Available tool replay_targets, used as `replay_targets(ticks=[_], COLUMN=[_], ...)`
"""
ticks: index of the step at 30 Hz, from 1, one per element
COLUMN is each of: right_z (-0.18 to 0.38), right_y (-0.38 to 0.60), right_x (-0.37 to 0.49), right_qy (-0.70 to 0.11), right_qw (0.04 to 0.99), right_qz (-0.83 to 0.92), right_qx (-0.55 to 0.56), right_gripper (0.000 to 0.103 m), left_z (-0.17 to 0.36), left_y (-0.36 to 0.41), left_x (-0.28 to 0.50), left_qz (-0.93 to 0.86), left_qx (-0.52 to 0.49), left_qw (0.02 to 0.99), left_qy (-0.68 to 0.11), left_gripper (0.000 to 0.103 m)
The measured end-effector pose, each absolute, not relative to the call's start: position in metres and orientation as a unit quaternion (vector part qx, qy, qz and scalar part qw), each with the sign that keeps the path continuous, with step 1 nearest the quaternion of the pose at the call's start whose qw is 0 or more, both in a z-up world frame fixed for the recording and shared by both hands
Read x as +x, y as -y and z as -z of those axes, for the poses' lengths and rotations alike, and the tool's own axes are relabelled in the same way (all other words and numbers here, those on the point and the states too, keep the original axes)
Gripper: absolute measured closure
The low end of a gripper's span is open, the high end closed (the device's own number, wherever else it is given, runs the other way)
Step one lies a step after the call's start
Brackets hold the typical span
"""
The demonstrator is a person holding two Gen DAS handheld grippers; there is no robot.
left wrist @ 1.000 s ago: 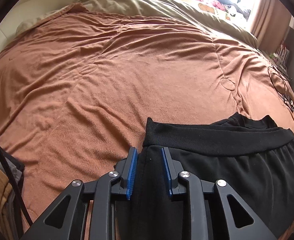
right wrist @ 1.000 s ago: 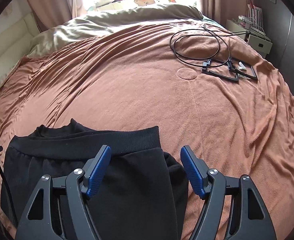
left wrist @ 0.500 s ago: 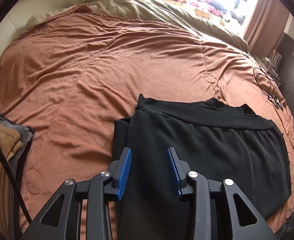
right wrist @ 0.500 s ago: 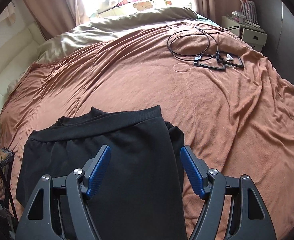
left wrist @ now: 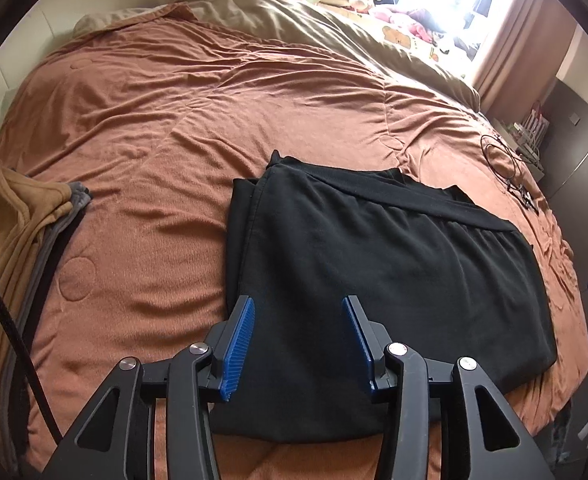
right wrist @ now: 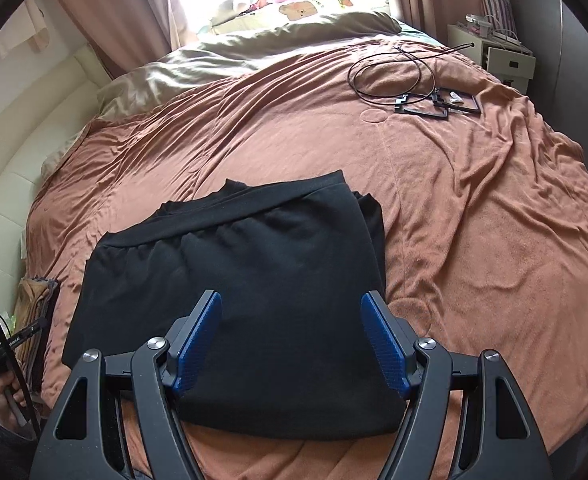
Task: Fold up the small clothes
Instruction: 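Move both tools to the long side edge of the folded sweatshirt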
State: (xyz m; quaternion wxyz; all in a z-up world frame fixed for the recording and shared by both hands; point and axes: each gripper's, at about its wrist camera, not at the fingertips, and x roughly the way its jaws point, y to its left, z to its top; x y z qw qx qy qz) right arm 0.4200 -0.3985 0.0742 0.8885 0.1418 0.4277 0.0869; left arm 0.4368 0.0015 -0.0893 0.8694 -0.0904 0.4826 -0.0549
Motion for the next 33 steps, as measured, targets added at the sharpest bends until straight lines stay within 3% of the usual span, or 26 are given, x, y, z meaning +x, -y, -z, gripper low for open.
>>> replay_targets(ticks=[7, 18, 28, 33], right_z=[-0.081, -0.069, -0.042, -0.020], right_y=[0.385, 0.363, 0.334, 0.319], right_x=[0.382, 0.362, 0.362, 0.377], right_qy=[-0.432, -0.431, -0.437, -0.453], right_qw=[0.887, 0.884, 0.881, 0.872], right_qz=[-0.084, -0.082, -0.095, -0.109], right_qx=[0.140, 0.160, 0.155, 0.151], right_gripper=[0.033, 0.033, 0.056, 0.059], left_z=[0.088, 0.114, 0.135, 0.149], left_y=[-0.022, -0.051, -0.052, -0.055], left_x=[0.396, 0.361, 0.359, 0.364], left_qz=[0.055, 0.048, 0.059, 0.050], left_qx=[-0.119, -0.156, -0.196, -0.219], left_qw=[0.865, 0.850, 0.840, 0.834], left_qy=[-0.485, -0.500, -0.502, -0.505], left_gripper=[0.049, 0.048, 0.048, 0.049])
